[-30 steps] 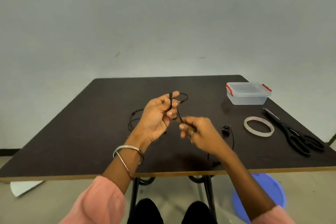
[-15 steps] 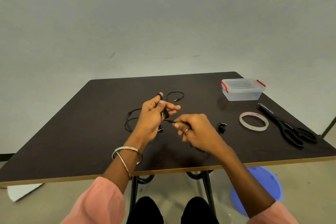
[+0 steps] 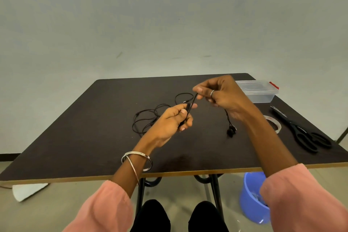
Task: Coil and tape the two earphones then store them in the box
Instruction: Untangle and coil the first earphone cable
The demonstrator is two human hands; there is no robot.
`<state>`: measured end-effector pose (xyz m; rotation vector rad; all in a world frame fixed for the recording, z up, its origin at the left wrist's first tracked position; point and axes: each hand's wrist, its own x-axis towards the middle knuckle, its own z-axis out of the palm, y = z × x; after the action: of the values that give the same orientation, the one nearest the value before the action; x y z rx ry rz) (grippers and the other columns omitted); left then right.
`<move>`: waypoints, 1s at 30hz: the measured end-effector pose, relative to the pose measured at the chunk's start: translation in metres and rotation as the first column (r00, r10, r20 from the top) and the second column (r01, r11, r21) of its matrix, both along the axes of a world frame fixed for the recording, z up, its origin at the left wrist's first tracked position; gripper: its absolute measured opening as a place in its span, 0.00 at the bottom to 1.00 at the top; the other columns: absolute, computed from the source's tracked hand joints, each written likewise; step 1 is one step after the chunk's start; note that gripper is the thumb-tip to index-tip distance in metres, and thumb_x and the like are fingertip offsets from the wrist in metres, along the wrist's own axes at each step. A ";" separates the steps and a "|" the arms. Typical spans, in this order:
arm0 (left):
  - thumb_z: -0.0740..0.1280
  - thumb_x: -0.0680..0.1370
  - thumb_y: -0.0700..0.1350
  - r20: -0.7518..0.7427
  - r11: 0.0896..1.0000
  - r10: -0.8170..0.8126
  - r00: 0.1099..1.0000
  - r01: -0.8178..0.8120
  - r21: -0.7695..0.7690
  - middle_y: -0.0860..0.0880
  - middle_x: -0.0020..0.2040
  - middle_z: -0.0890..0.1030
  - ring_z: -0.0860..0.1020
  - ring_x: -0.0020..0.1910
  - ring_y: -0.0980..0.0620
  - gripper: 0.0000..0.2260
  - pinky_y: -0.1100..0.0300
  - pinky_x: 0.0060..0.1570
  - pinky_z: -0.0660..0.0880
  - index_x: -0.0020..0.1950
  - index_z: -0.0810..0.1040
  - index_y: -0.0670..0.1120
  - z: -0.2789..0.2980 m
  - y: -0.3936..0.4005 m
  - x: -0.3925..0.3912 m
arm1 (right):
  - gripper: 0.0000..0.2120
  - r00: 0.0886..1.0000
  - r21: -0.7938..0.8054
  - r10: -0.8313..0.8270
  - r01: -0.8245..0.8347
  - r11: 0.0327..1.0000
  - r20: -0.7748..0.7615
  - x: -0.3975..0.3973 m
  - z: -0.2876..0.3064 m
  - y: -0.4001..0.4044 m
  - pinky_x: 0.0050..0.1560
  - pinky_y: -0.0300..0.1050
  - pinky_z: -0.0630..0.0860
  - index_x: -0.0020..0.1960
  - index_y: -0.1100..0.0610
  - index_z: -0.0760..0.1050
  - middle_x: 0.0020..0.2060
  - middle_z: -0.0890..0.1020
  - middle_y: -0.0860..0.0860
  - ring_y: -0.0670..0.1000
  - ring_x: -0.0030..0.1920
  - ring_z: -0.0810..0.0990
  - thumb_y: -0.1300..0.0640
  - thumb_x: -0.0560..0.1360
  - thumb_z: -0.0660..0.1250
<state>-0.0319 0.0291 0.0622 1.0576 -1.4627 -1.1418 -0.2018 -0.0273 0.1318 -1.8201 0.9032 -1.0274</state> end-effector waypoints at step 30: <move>0.55 0.83 0.36 -0.481 0.938 0.311 0.820 -0.345 0.018 0.47 0.35 0.79 0.78 0.30 0.52 0.09 0.62 0.34 0.77 0.58 0.74 0.40 0.024 -0.009 0.009 | 0.11 0.671 -0.481 -0.153 -0.335 0.810 -0.726 0.028 -0.065 0.041 0.47 0.50 0.75 0.58 0.59 0.73 0.48 0.78 0.53 0.54 0.48 0.77 0.56 0.81 0.57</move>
<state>-0.0228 0.0205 0.0866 0.8563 -0.8794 -0.9998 -0.1741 0.0139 0.0671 -2.9106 0.9827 -0.4610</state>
